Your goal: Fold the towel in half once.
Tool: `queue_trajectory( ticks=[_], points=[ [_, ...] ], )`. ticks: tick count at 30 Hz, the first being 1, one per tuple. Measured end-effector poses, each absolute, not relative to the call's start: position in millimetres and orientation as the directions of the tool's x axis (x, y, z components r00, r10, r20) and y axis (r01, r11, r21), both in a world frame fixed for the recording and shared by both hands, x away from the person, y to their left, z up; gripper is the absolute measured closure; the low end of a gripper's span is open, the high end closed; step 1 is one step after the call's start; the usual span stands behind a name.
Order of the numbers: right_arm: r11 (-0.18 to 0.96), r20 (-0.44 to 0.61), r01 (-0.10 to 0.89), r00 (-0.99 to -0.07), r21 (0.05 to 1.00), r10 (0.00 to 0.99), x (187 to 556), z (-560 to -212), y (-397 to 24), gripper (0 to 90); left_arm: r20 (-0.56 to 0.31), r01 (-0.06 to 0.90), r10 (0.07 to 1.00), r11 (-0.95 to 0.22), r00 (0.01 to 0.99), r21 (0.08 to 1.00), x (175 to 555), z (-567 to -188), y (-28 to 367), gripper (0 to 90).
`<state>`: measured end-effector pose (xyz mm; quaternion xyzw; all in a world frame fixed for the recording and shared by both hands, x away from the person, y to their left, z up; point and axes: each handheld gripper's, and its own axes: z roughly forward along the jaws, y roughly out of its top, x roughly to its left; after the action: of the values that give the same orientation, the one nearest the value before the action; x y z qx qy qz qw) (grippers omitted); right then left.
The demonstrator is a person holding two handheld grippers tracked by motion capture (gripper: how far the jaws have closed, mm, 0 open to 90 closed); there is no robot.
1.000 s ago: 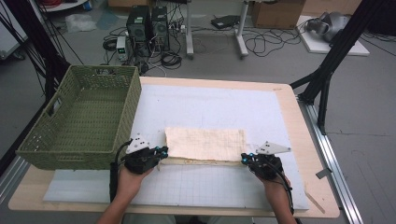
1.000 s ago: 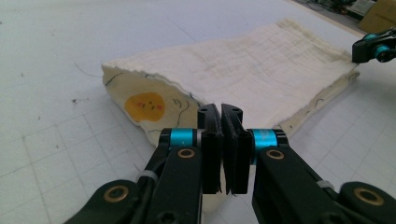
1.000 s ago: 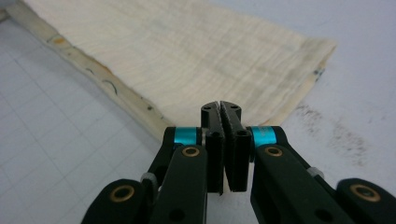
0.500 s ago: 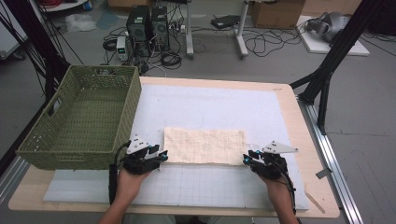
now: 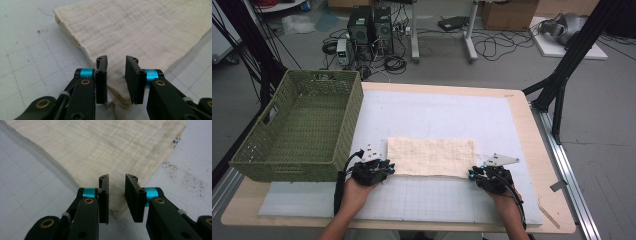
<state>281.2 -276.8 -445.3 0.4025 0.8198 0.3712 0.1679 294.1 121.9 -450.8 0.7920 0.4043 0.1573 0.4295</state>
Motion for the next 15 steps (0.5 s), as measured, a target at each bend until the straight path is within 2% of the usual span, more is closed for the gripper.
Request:
queue_trajectory(
  ticks=[3, 6, 8, 10, 15],
  points=[
    [0.407, 0.017, 0.530, -0.624, 0.744, 0.782, 279, -443, -279, 68.5, -0.105, 0.502, 0.772, -0.296, 0.626, 0.813, 293, -450, 124, 68.7],
    [0.377, 0.019, 0.504, -0.617, 0.777, 0.787, 274, -437, -288, 67.7, -0.136, 0.467, 0.767, -0.231, 0.628, 0.854, 291, -449, 130, 64.5],
    [0.342, 0.021, 0.485, -0.599, 0.805, 0.801, 270, -431, -295, 63.2, -0.173, 0.441, 0.756, -0.167, 0.631, 0.882, 291, -446, 134, 58.8],
    [0.305, 0.015, 0.458, -0.573, 0.835, 0.820, 267, -426, -303, 55.5, -0.188, 0.411, 0.746, -0.124, 0.639, 0.903, 291, -442, 135, 48.9],
    [0.232, 0.021, 0.428, -0.510, 0.874, 0.860, 262, -419, -318, 39.8, -0.190, 0.355, 0.725, -0.081, 0.663, 0.931, 289, -435, 136, 32.7]
  ],
)
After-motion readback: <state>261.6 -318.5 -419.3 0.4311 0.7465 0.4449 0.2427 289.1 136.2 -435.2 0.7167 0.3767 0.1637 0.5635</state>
